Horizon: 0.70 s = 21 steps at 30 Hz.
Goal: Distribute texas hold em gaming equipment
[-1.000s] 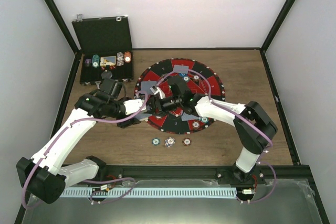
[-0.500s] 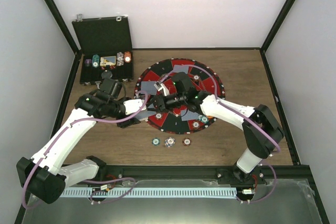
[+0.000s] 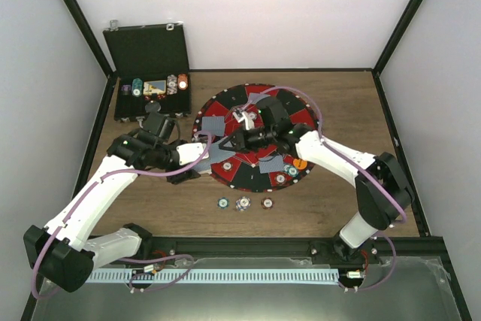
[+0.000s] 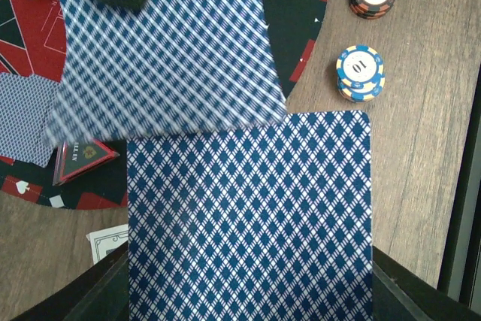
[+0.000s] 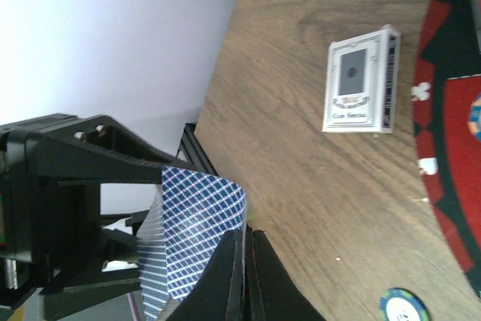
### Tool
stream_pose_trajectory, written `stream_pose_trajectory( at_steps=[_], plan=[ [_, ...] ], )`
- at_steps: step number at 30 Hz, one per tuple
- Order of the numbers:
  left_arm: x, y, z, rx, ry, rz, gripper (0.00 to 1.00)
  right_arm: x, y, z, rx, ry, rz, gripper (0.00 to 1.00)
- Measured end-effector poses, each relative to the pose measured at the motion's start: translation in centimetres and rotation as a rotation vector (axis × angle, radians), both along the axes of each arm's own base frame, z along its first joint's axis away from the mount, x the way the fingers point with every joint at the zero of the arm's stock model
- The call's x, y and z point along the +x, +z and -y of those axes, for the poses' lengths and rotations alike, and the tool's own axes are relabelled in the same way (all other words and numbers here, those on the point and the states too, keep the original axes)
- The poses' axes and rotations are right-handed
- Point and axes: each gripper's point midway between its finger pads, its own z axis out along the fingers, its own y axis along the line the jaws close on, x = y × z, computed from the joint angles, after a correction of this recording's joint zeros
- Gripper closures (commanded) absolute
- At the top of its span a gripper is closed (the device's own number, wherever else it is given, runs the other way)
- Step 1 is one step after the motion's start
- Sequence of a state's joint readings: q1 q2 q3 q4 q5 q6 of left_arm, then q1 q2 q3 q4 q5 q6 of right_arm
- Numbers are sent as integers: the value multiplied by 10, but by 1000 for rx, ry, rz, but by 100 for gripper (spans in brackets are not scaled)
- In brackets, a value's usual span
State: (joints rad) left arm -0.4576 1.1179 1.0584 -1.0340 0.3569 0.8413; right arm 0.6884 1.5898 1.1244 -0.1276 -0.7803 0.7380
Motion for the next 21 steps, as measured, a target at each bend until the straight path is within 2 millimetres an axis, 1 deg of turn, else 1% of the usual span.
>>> stream_pose_trajectory(
  at_steps=[4,7,8,10,12,13,15,16,17,19,20,21],
  plan=[
    [0,0,0,-1,-1,0,90,12,-5,13,-24,-38,-5,99],
    [0,0,0,-2,-2,-1,90,24,-4,25,-33,-65,-7,99],
    [0,0,0,-2,-2,-1,90,31,-2,30,-32,-79,-3,99],
    [0,0,0,-2,-2,-1,90,51,5,47,-25,-123,11,99],
    [0,0,0,-2,-3,-1,90,82,17,67,-13,-182,44,99],
    [0,0,0,-2,-3,-1,90,102,24,79,-8,-218,66,99],
    [0,0,0,-2,-3,-1,90,140,31,97,-5,-274,107,99],
    [-1,0,1,-2,-3,-2,90,156,31,103,-8,-293,120,99],
    [-1,0,1,-2,-3,-2,90,174,29,110,-13,-316,127,99],
    [0,0,1,-2,-3,-3,90,208,17,121,-26,-350,132,99],
    [0,0,1,-2,-4,-3,90,227,19,124,-27,-366,155,99],
    [0,-1,1,-1,-5,-4,90,238,-4,128,-45,-377,122,99]
  ],
)
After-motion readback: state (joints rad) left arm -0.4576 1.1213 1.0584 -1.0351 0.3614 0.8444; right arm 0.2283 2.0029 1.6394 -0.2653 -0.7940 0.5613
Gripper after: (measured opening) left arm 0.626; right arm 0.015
